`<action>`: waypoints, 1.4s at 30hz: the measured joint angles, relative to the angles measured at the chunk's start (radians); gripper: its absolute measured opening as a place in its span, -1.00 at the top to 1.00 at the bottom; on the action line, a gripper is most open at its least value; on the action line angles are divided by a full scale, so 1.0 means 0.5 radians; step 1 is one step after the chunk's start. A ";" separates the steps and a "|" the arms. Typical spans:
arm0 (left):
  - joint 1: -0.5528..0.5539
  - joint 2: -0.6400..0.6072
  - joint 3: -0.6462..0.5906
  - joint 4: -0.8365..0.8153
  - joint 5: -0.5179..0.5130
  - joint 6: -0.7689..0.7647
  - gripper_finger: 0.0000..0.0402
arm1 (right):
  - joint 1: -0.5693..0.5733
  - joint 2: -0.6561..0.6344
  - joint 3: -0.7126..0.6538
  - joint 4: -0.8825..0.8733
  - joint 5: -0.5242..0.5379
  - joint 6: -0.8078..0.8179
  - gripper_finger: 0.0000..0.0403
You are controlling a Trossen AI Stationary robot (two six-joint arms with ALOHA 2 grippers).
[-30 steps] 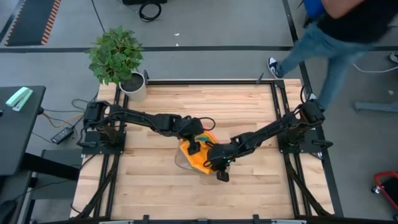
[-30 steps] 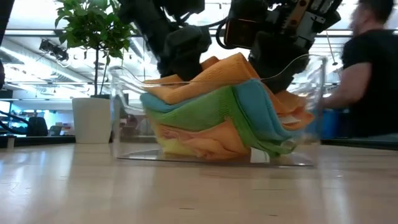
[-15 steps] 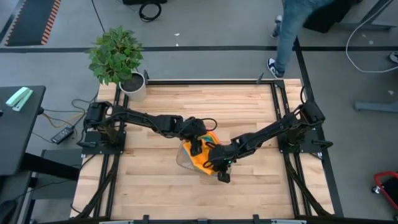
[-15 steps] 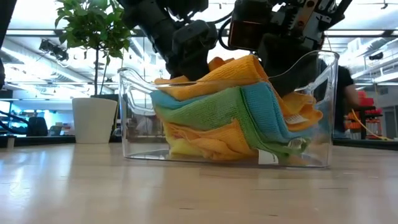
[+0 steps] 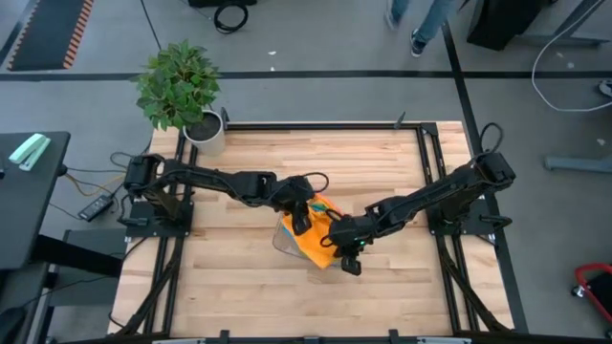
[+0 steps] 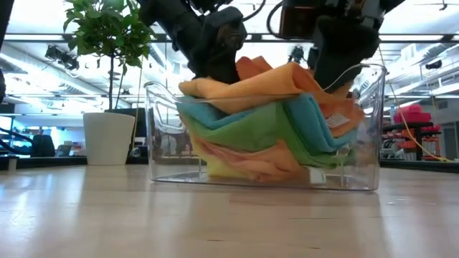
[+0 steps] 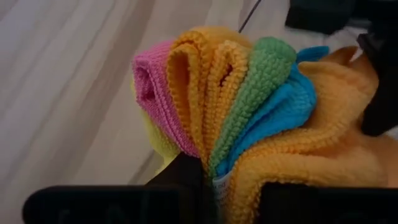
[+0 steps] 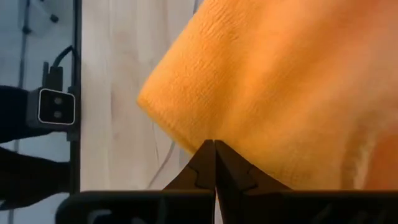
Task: Fold microfiber towels
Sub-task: Put the stacked microfiber cloths into the transparent bin
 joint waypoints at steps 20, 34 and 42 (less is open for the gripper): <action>0.017 -0.045 0.002 -0.217 0.374 -1.109 0.70 | -0.124 -0.549 0.001 -0.616 0.707 0.682 0.98; 0.005 -0.068 0.003 -0.235 0.388 -1.108 0.70 | -0.359 -0.402 0.000 -0.651 0.567 0.335 0.76; 0.005 -0.068 0.003 -0.264 0.384 -1.072 0.70 | -0.502 -0.411 -0.005 -0.763 0.168 0.318 0.22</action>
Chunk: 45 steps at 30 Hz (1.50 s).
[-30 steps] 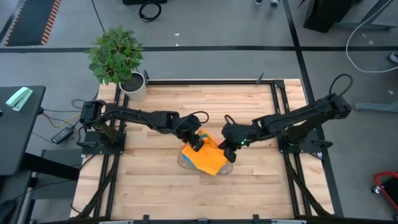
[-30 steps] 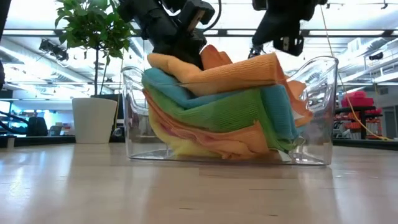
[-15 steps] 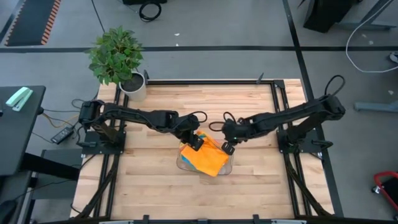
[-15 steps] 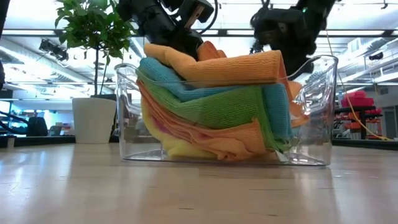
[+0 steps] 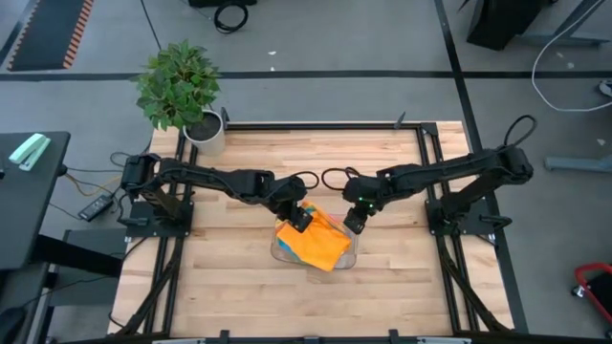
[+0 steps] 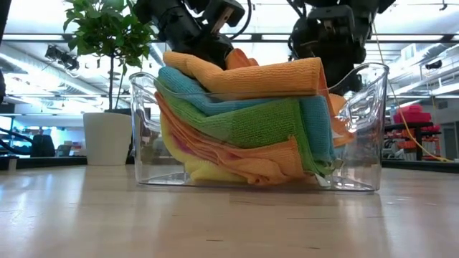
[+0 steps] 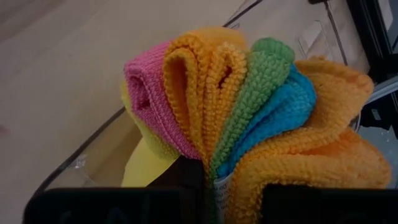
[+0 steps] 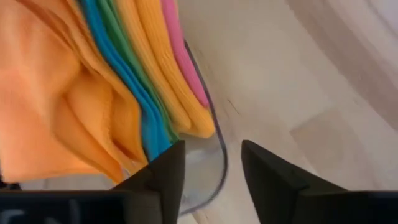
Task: Fold microfiber towels
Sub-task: Put the stacked microfiber cloths into the transparent bin
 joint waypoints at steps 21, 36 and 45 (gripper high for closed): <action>-0.038 -0.001 0.002 -0.002 -0.156 -0.288 0.70 | 0.265 0.051 -0.182 0.069 0.439 1.065 0.93; -0.045 -0.001 0.002 -0.103 -0.282 -0.396 0.70 | 0.437 0.053 -0.179 0.012 0.659 1.786 0.95; -0.059 0.053 -0.003 -0.182 -0.310 -0.371 0.70 | 0.380 0.048 -0.175 0.220 0.646 1.491 0.64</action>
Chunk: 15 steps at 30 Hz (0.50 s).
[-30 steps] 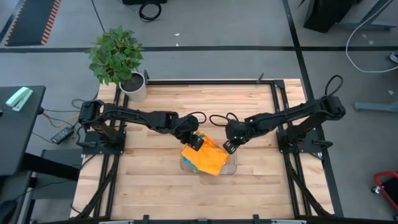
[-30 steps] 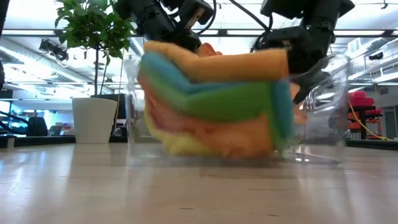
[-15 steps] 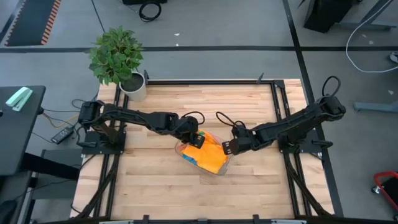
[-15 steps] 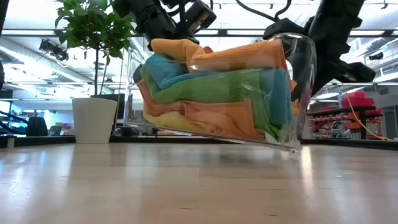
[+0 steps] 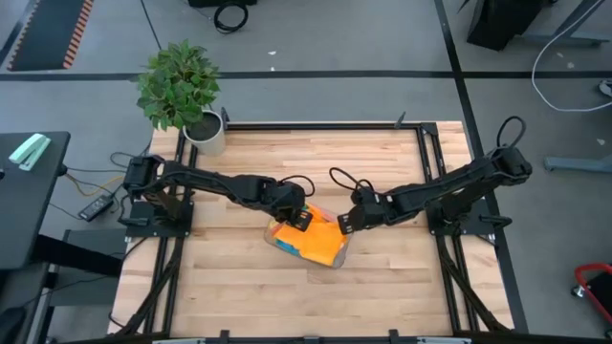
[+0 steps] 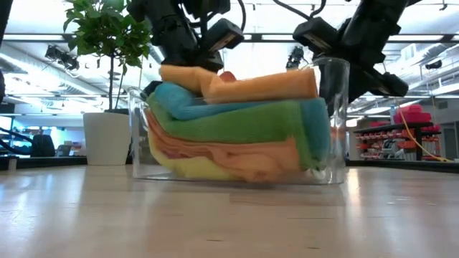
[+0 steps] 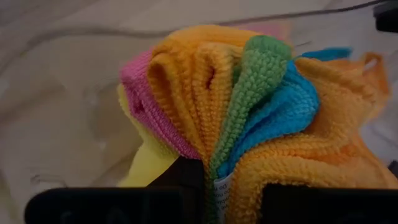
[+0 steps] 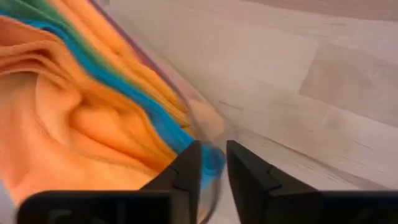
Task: Fold microfiber towels
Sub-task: Put the stacked microfiber cloths into the transparent bin
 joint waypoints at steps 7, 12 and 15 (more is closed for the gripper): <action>-0.012 0.047 0.004 -0.003 -0.008 -0.051 0.68 | -0.028 -0.061 0.005 -0.049 -0.067 -0.199 0.22; -0.021 0.048 0.004 -0.023 -0.028 -0.069 0.28 | -0.054 -0.136 0.051 -0.079 -0.086 -0.333 0.03; -0.013 0.037 0.004 -0.022 -0.031 -0.019 -0.02 | -0.054 -0.181 0.074 -0.089 -0.091 -0.389 -0.02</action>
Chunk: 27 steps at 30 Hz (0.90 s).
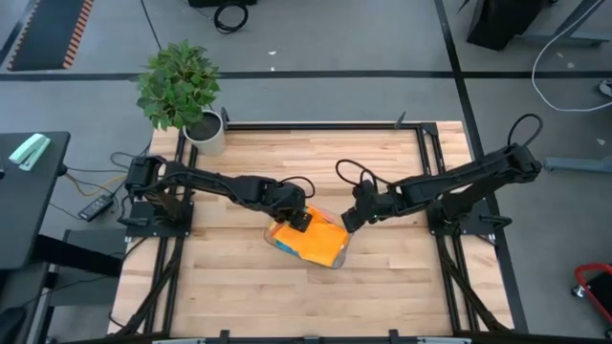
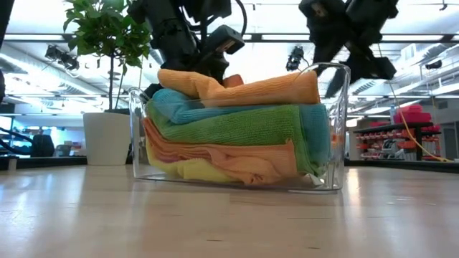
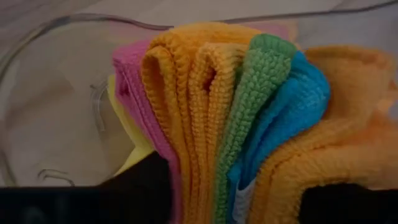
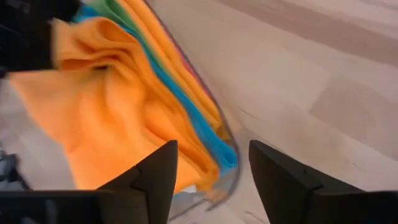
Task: Fold microfiber towels
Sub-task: Put the stacked microfiber cloths into the transparent bin
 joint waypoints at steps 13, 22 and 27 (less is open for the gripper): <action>0.101 -0.225 -0.002 -0.134 0.081 0.192 -0.60 | 0.090 -0.026 0.217 0.217 0.041 -0.347 -0.01; 0.086 -0.596 -0.001 -0.109 0.070 0.492 -0.52 | 0.217 0.321 0.216 0.696 -0.074 -0.496 0.79; -0.138 -0.637 0.000 0.021 0.064 1.072 -0.39 | 0.307 0.502 0.216 0.839 -0.180 -0.448 0.96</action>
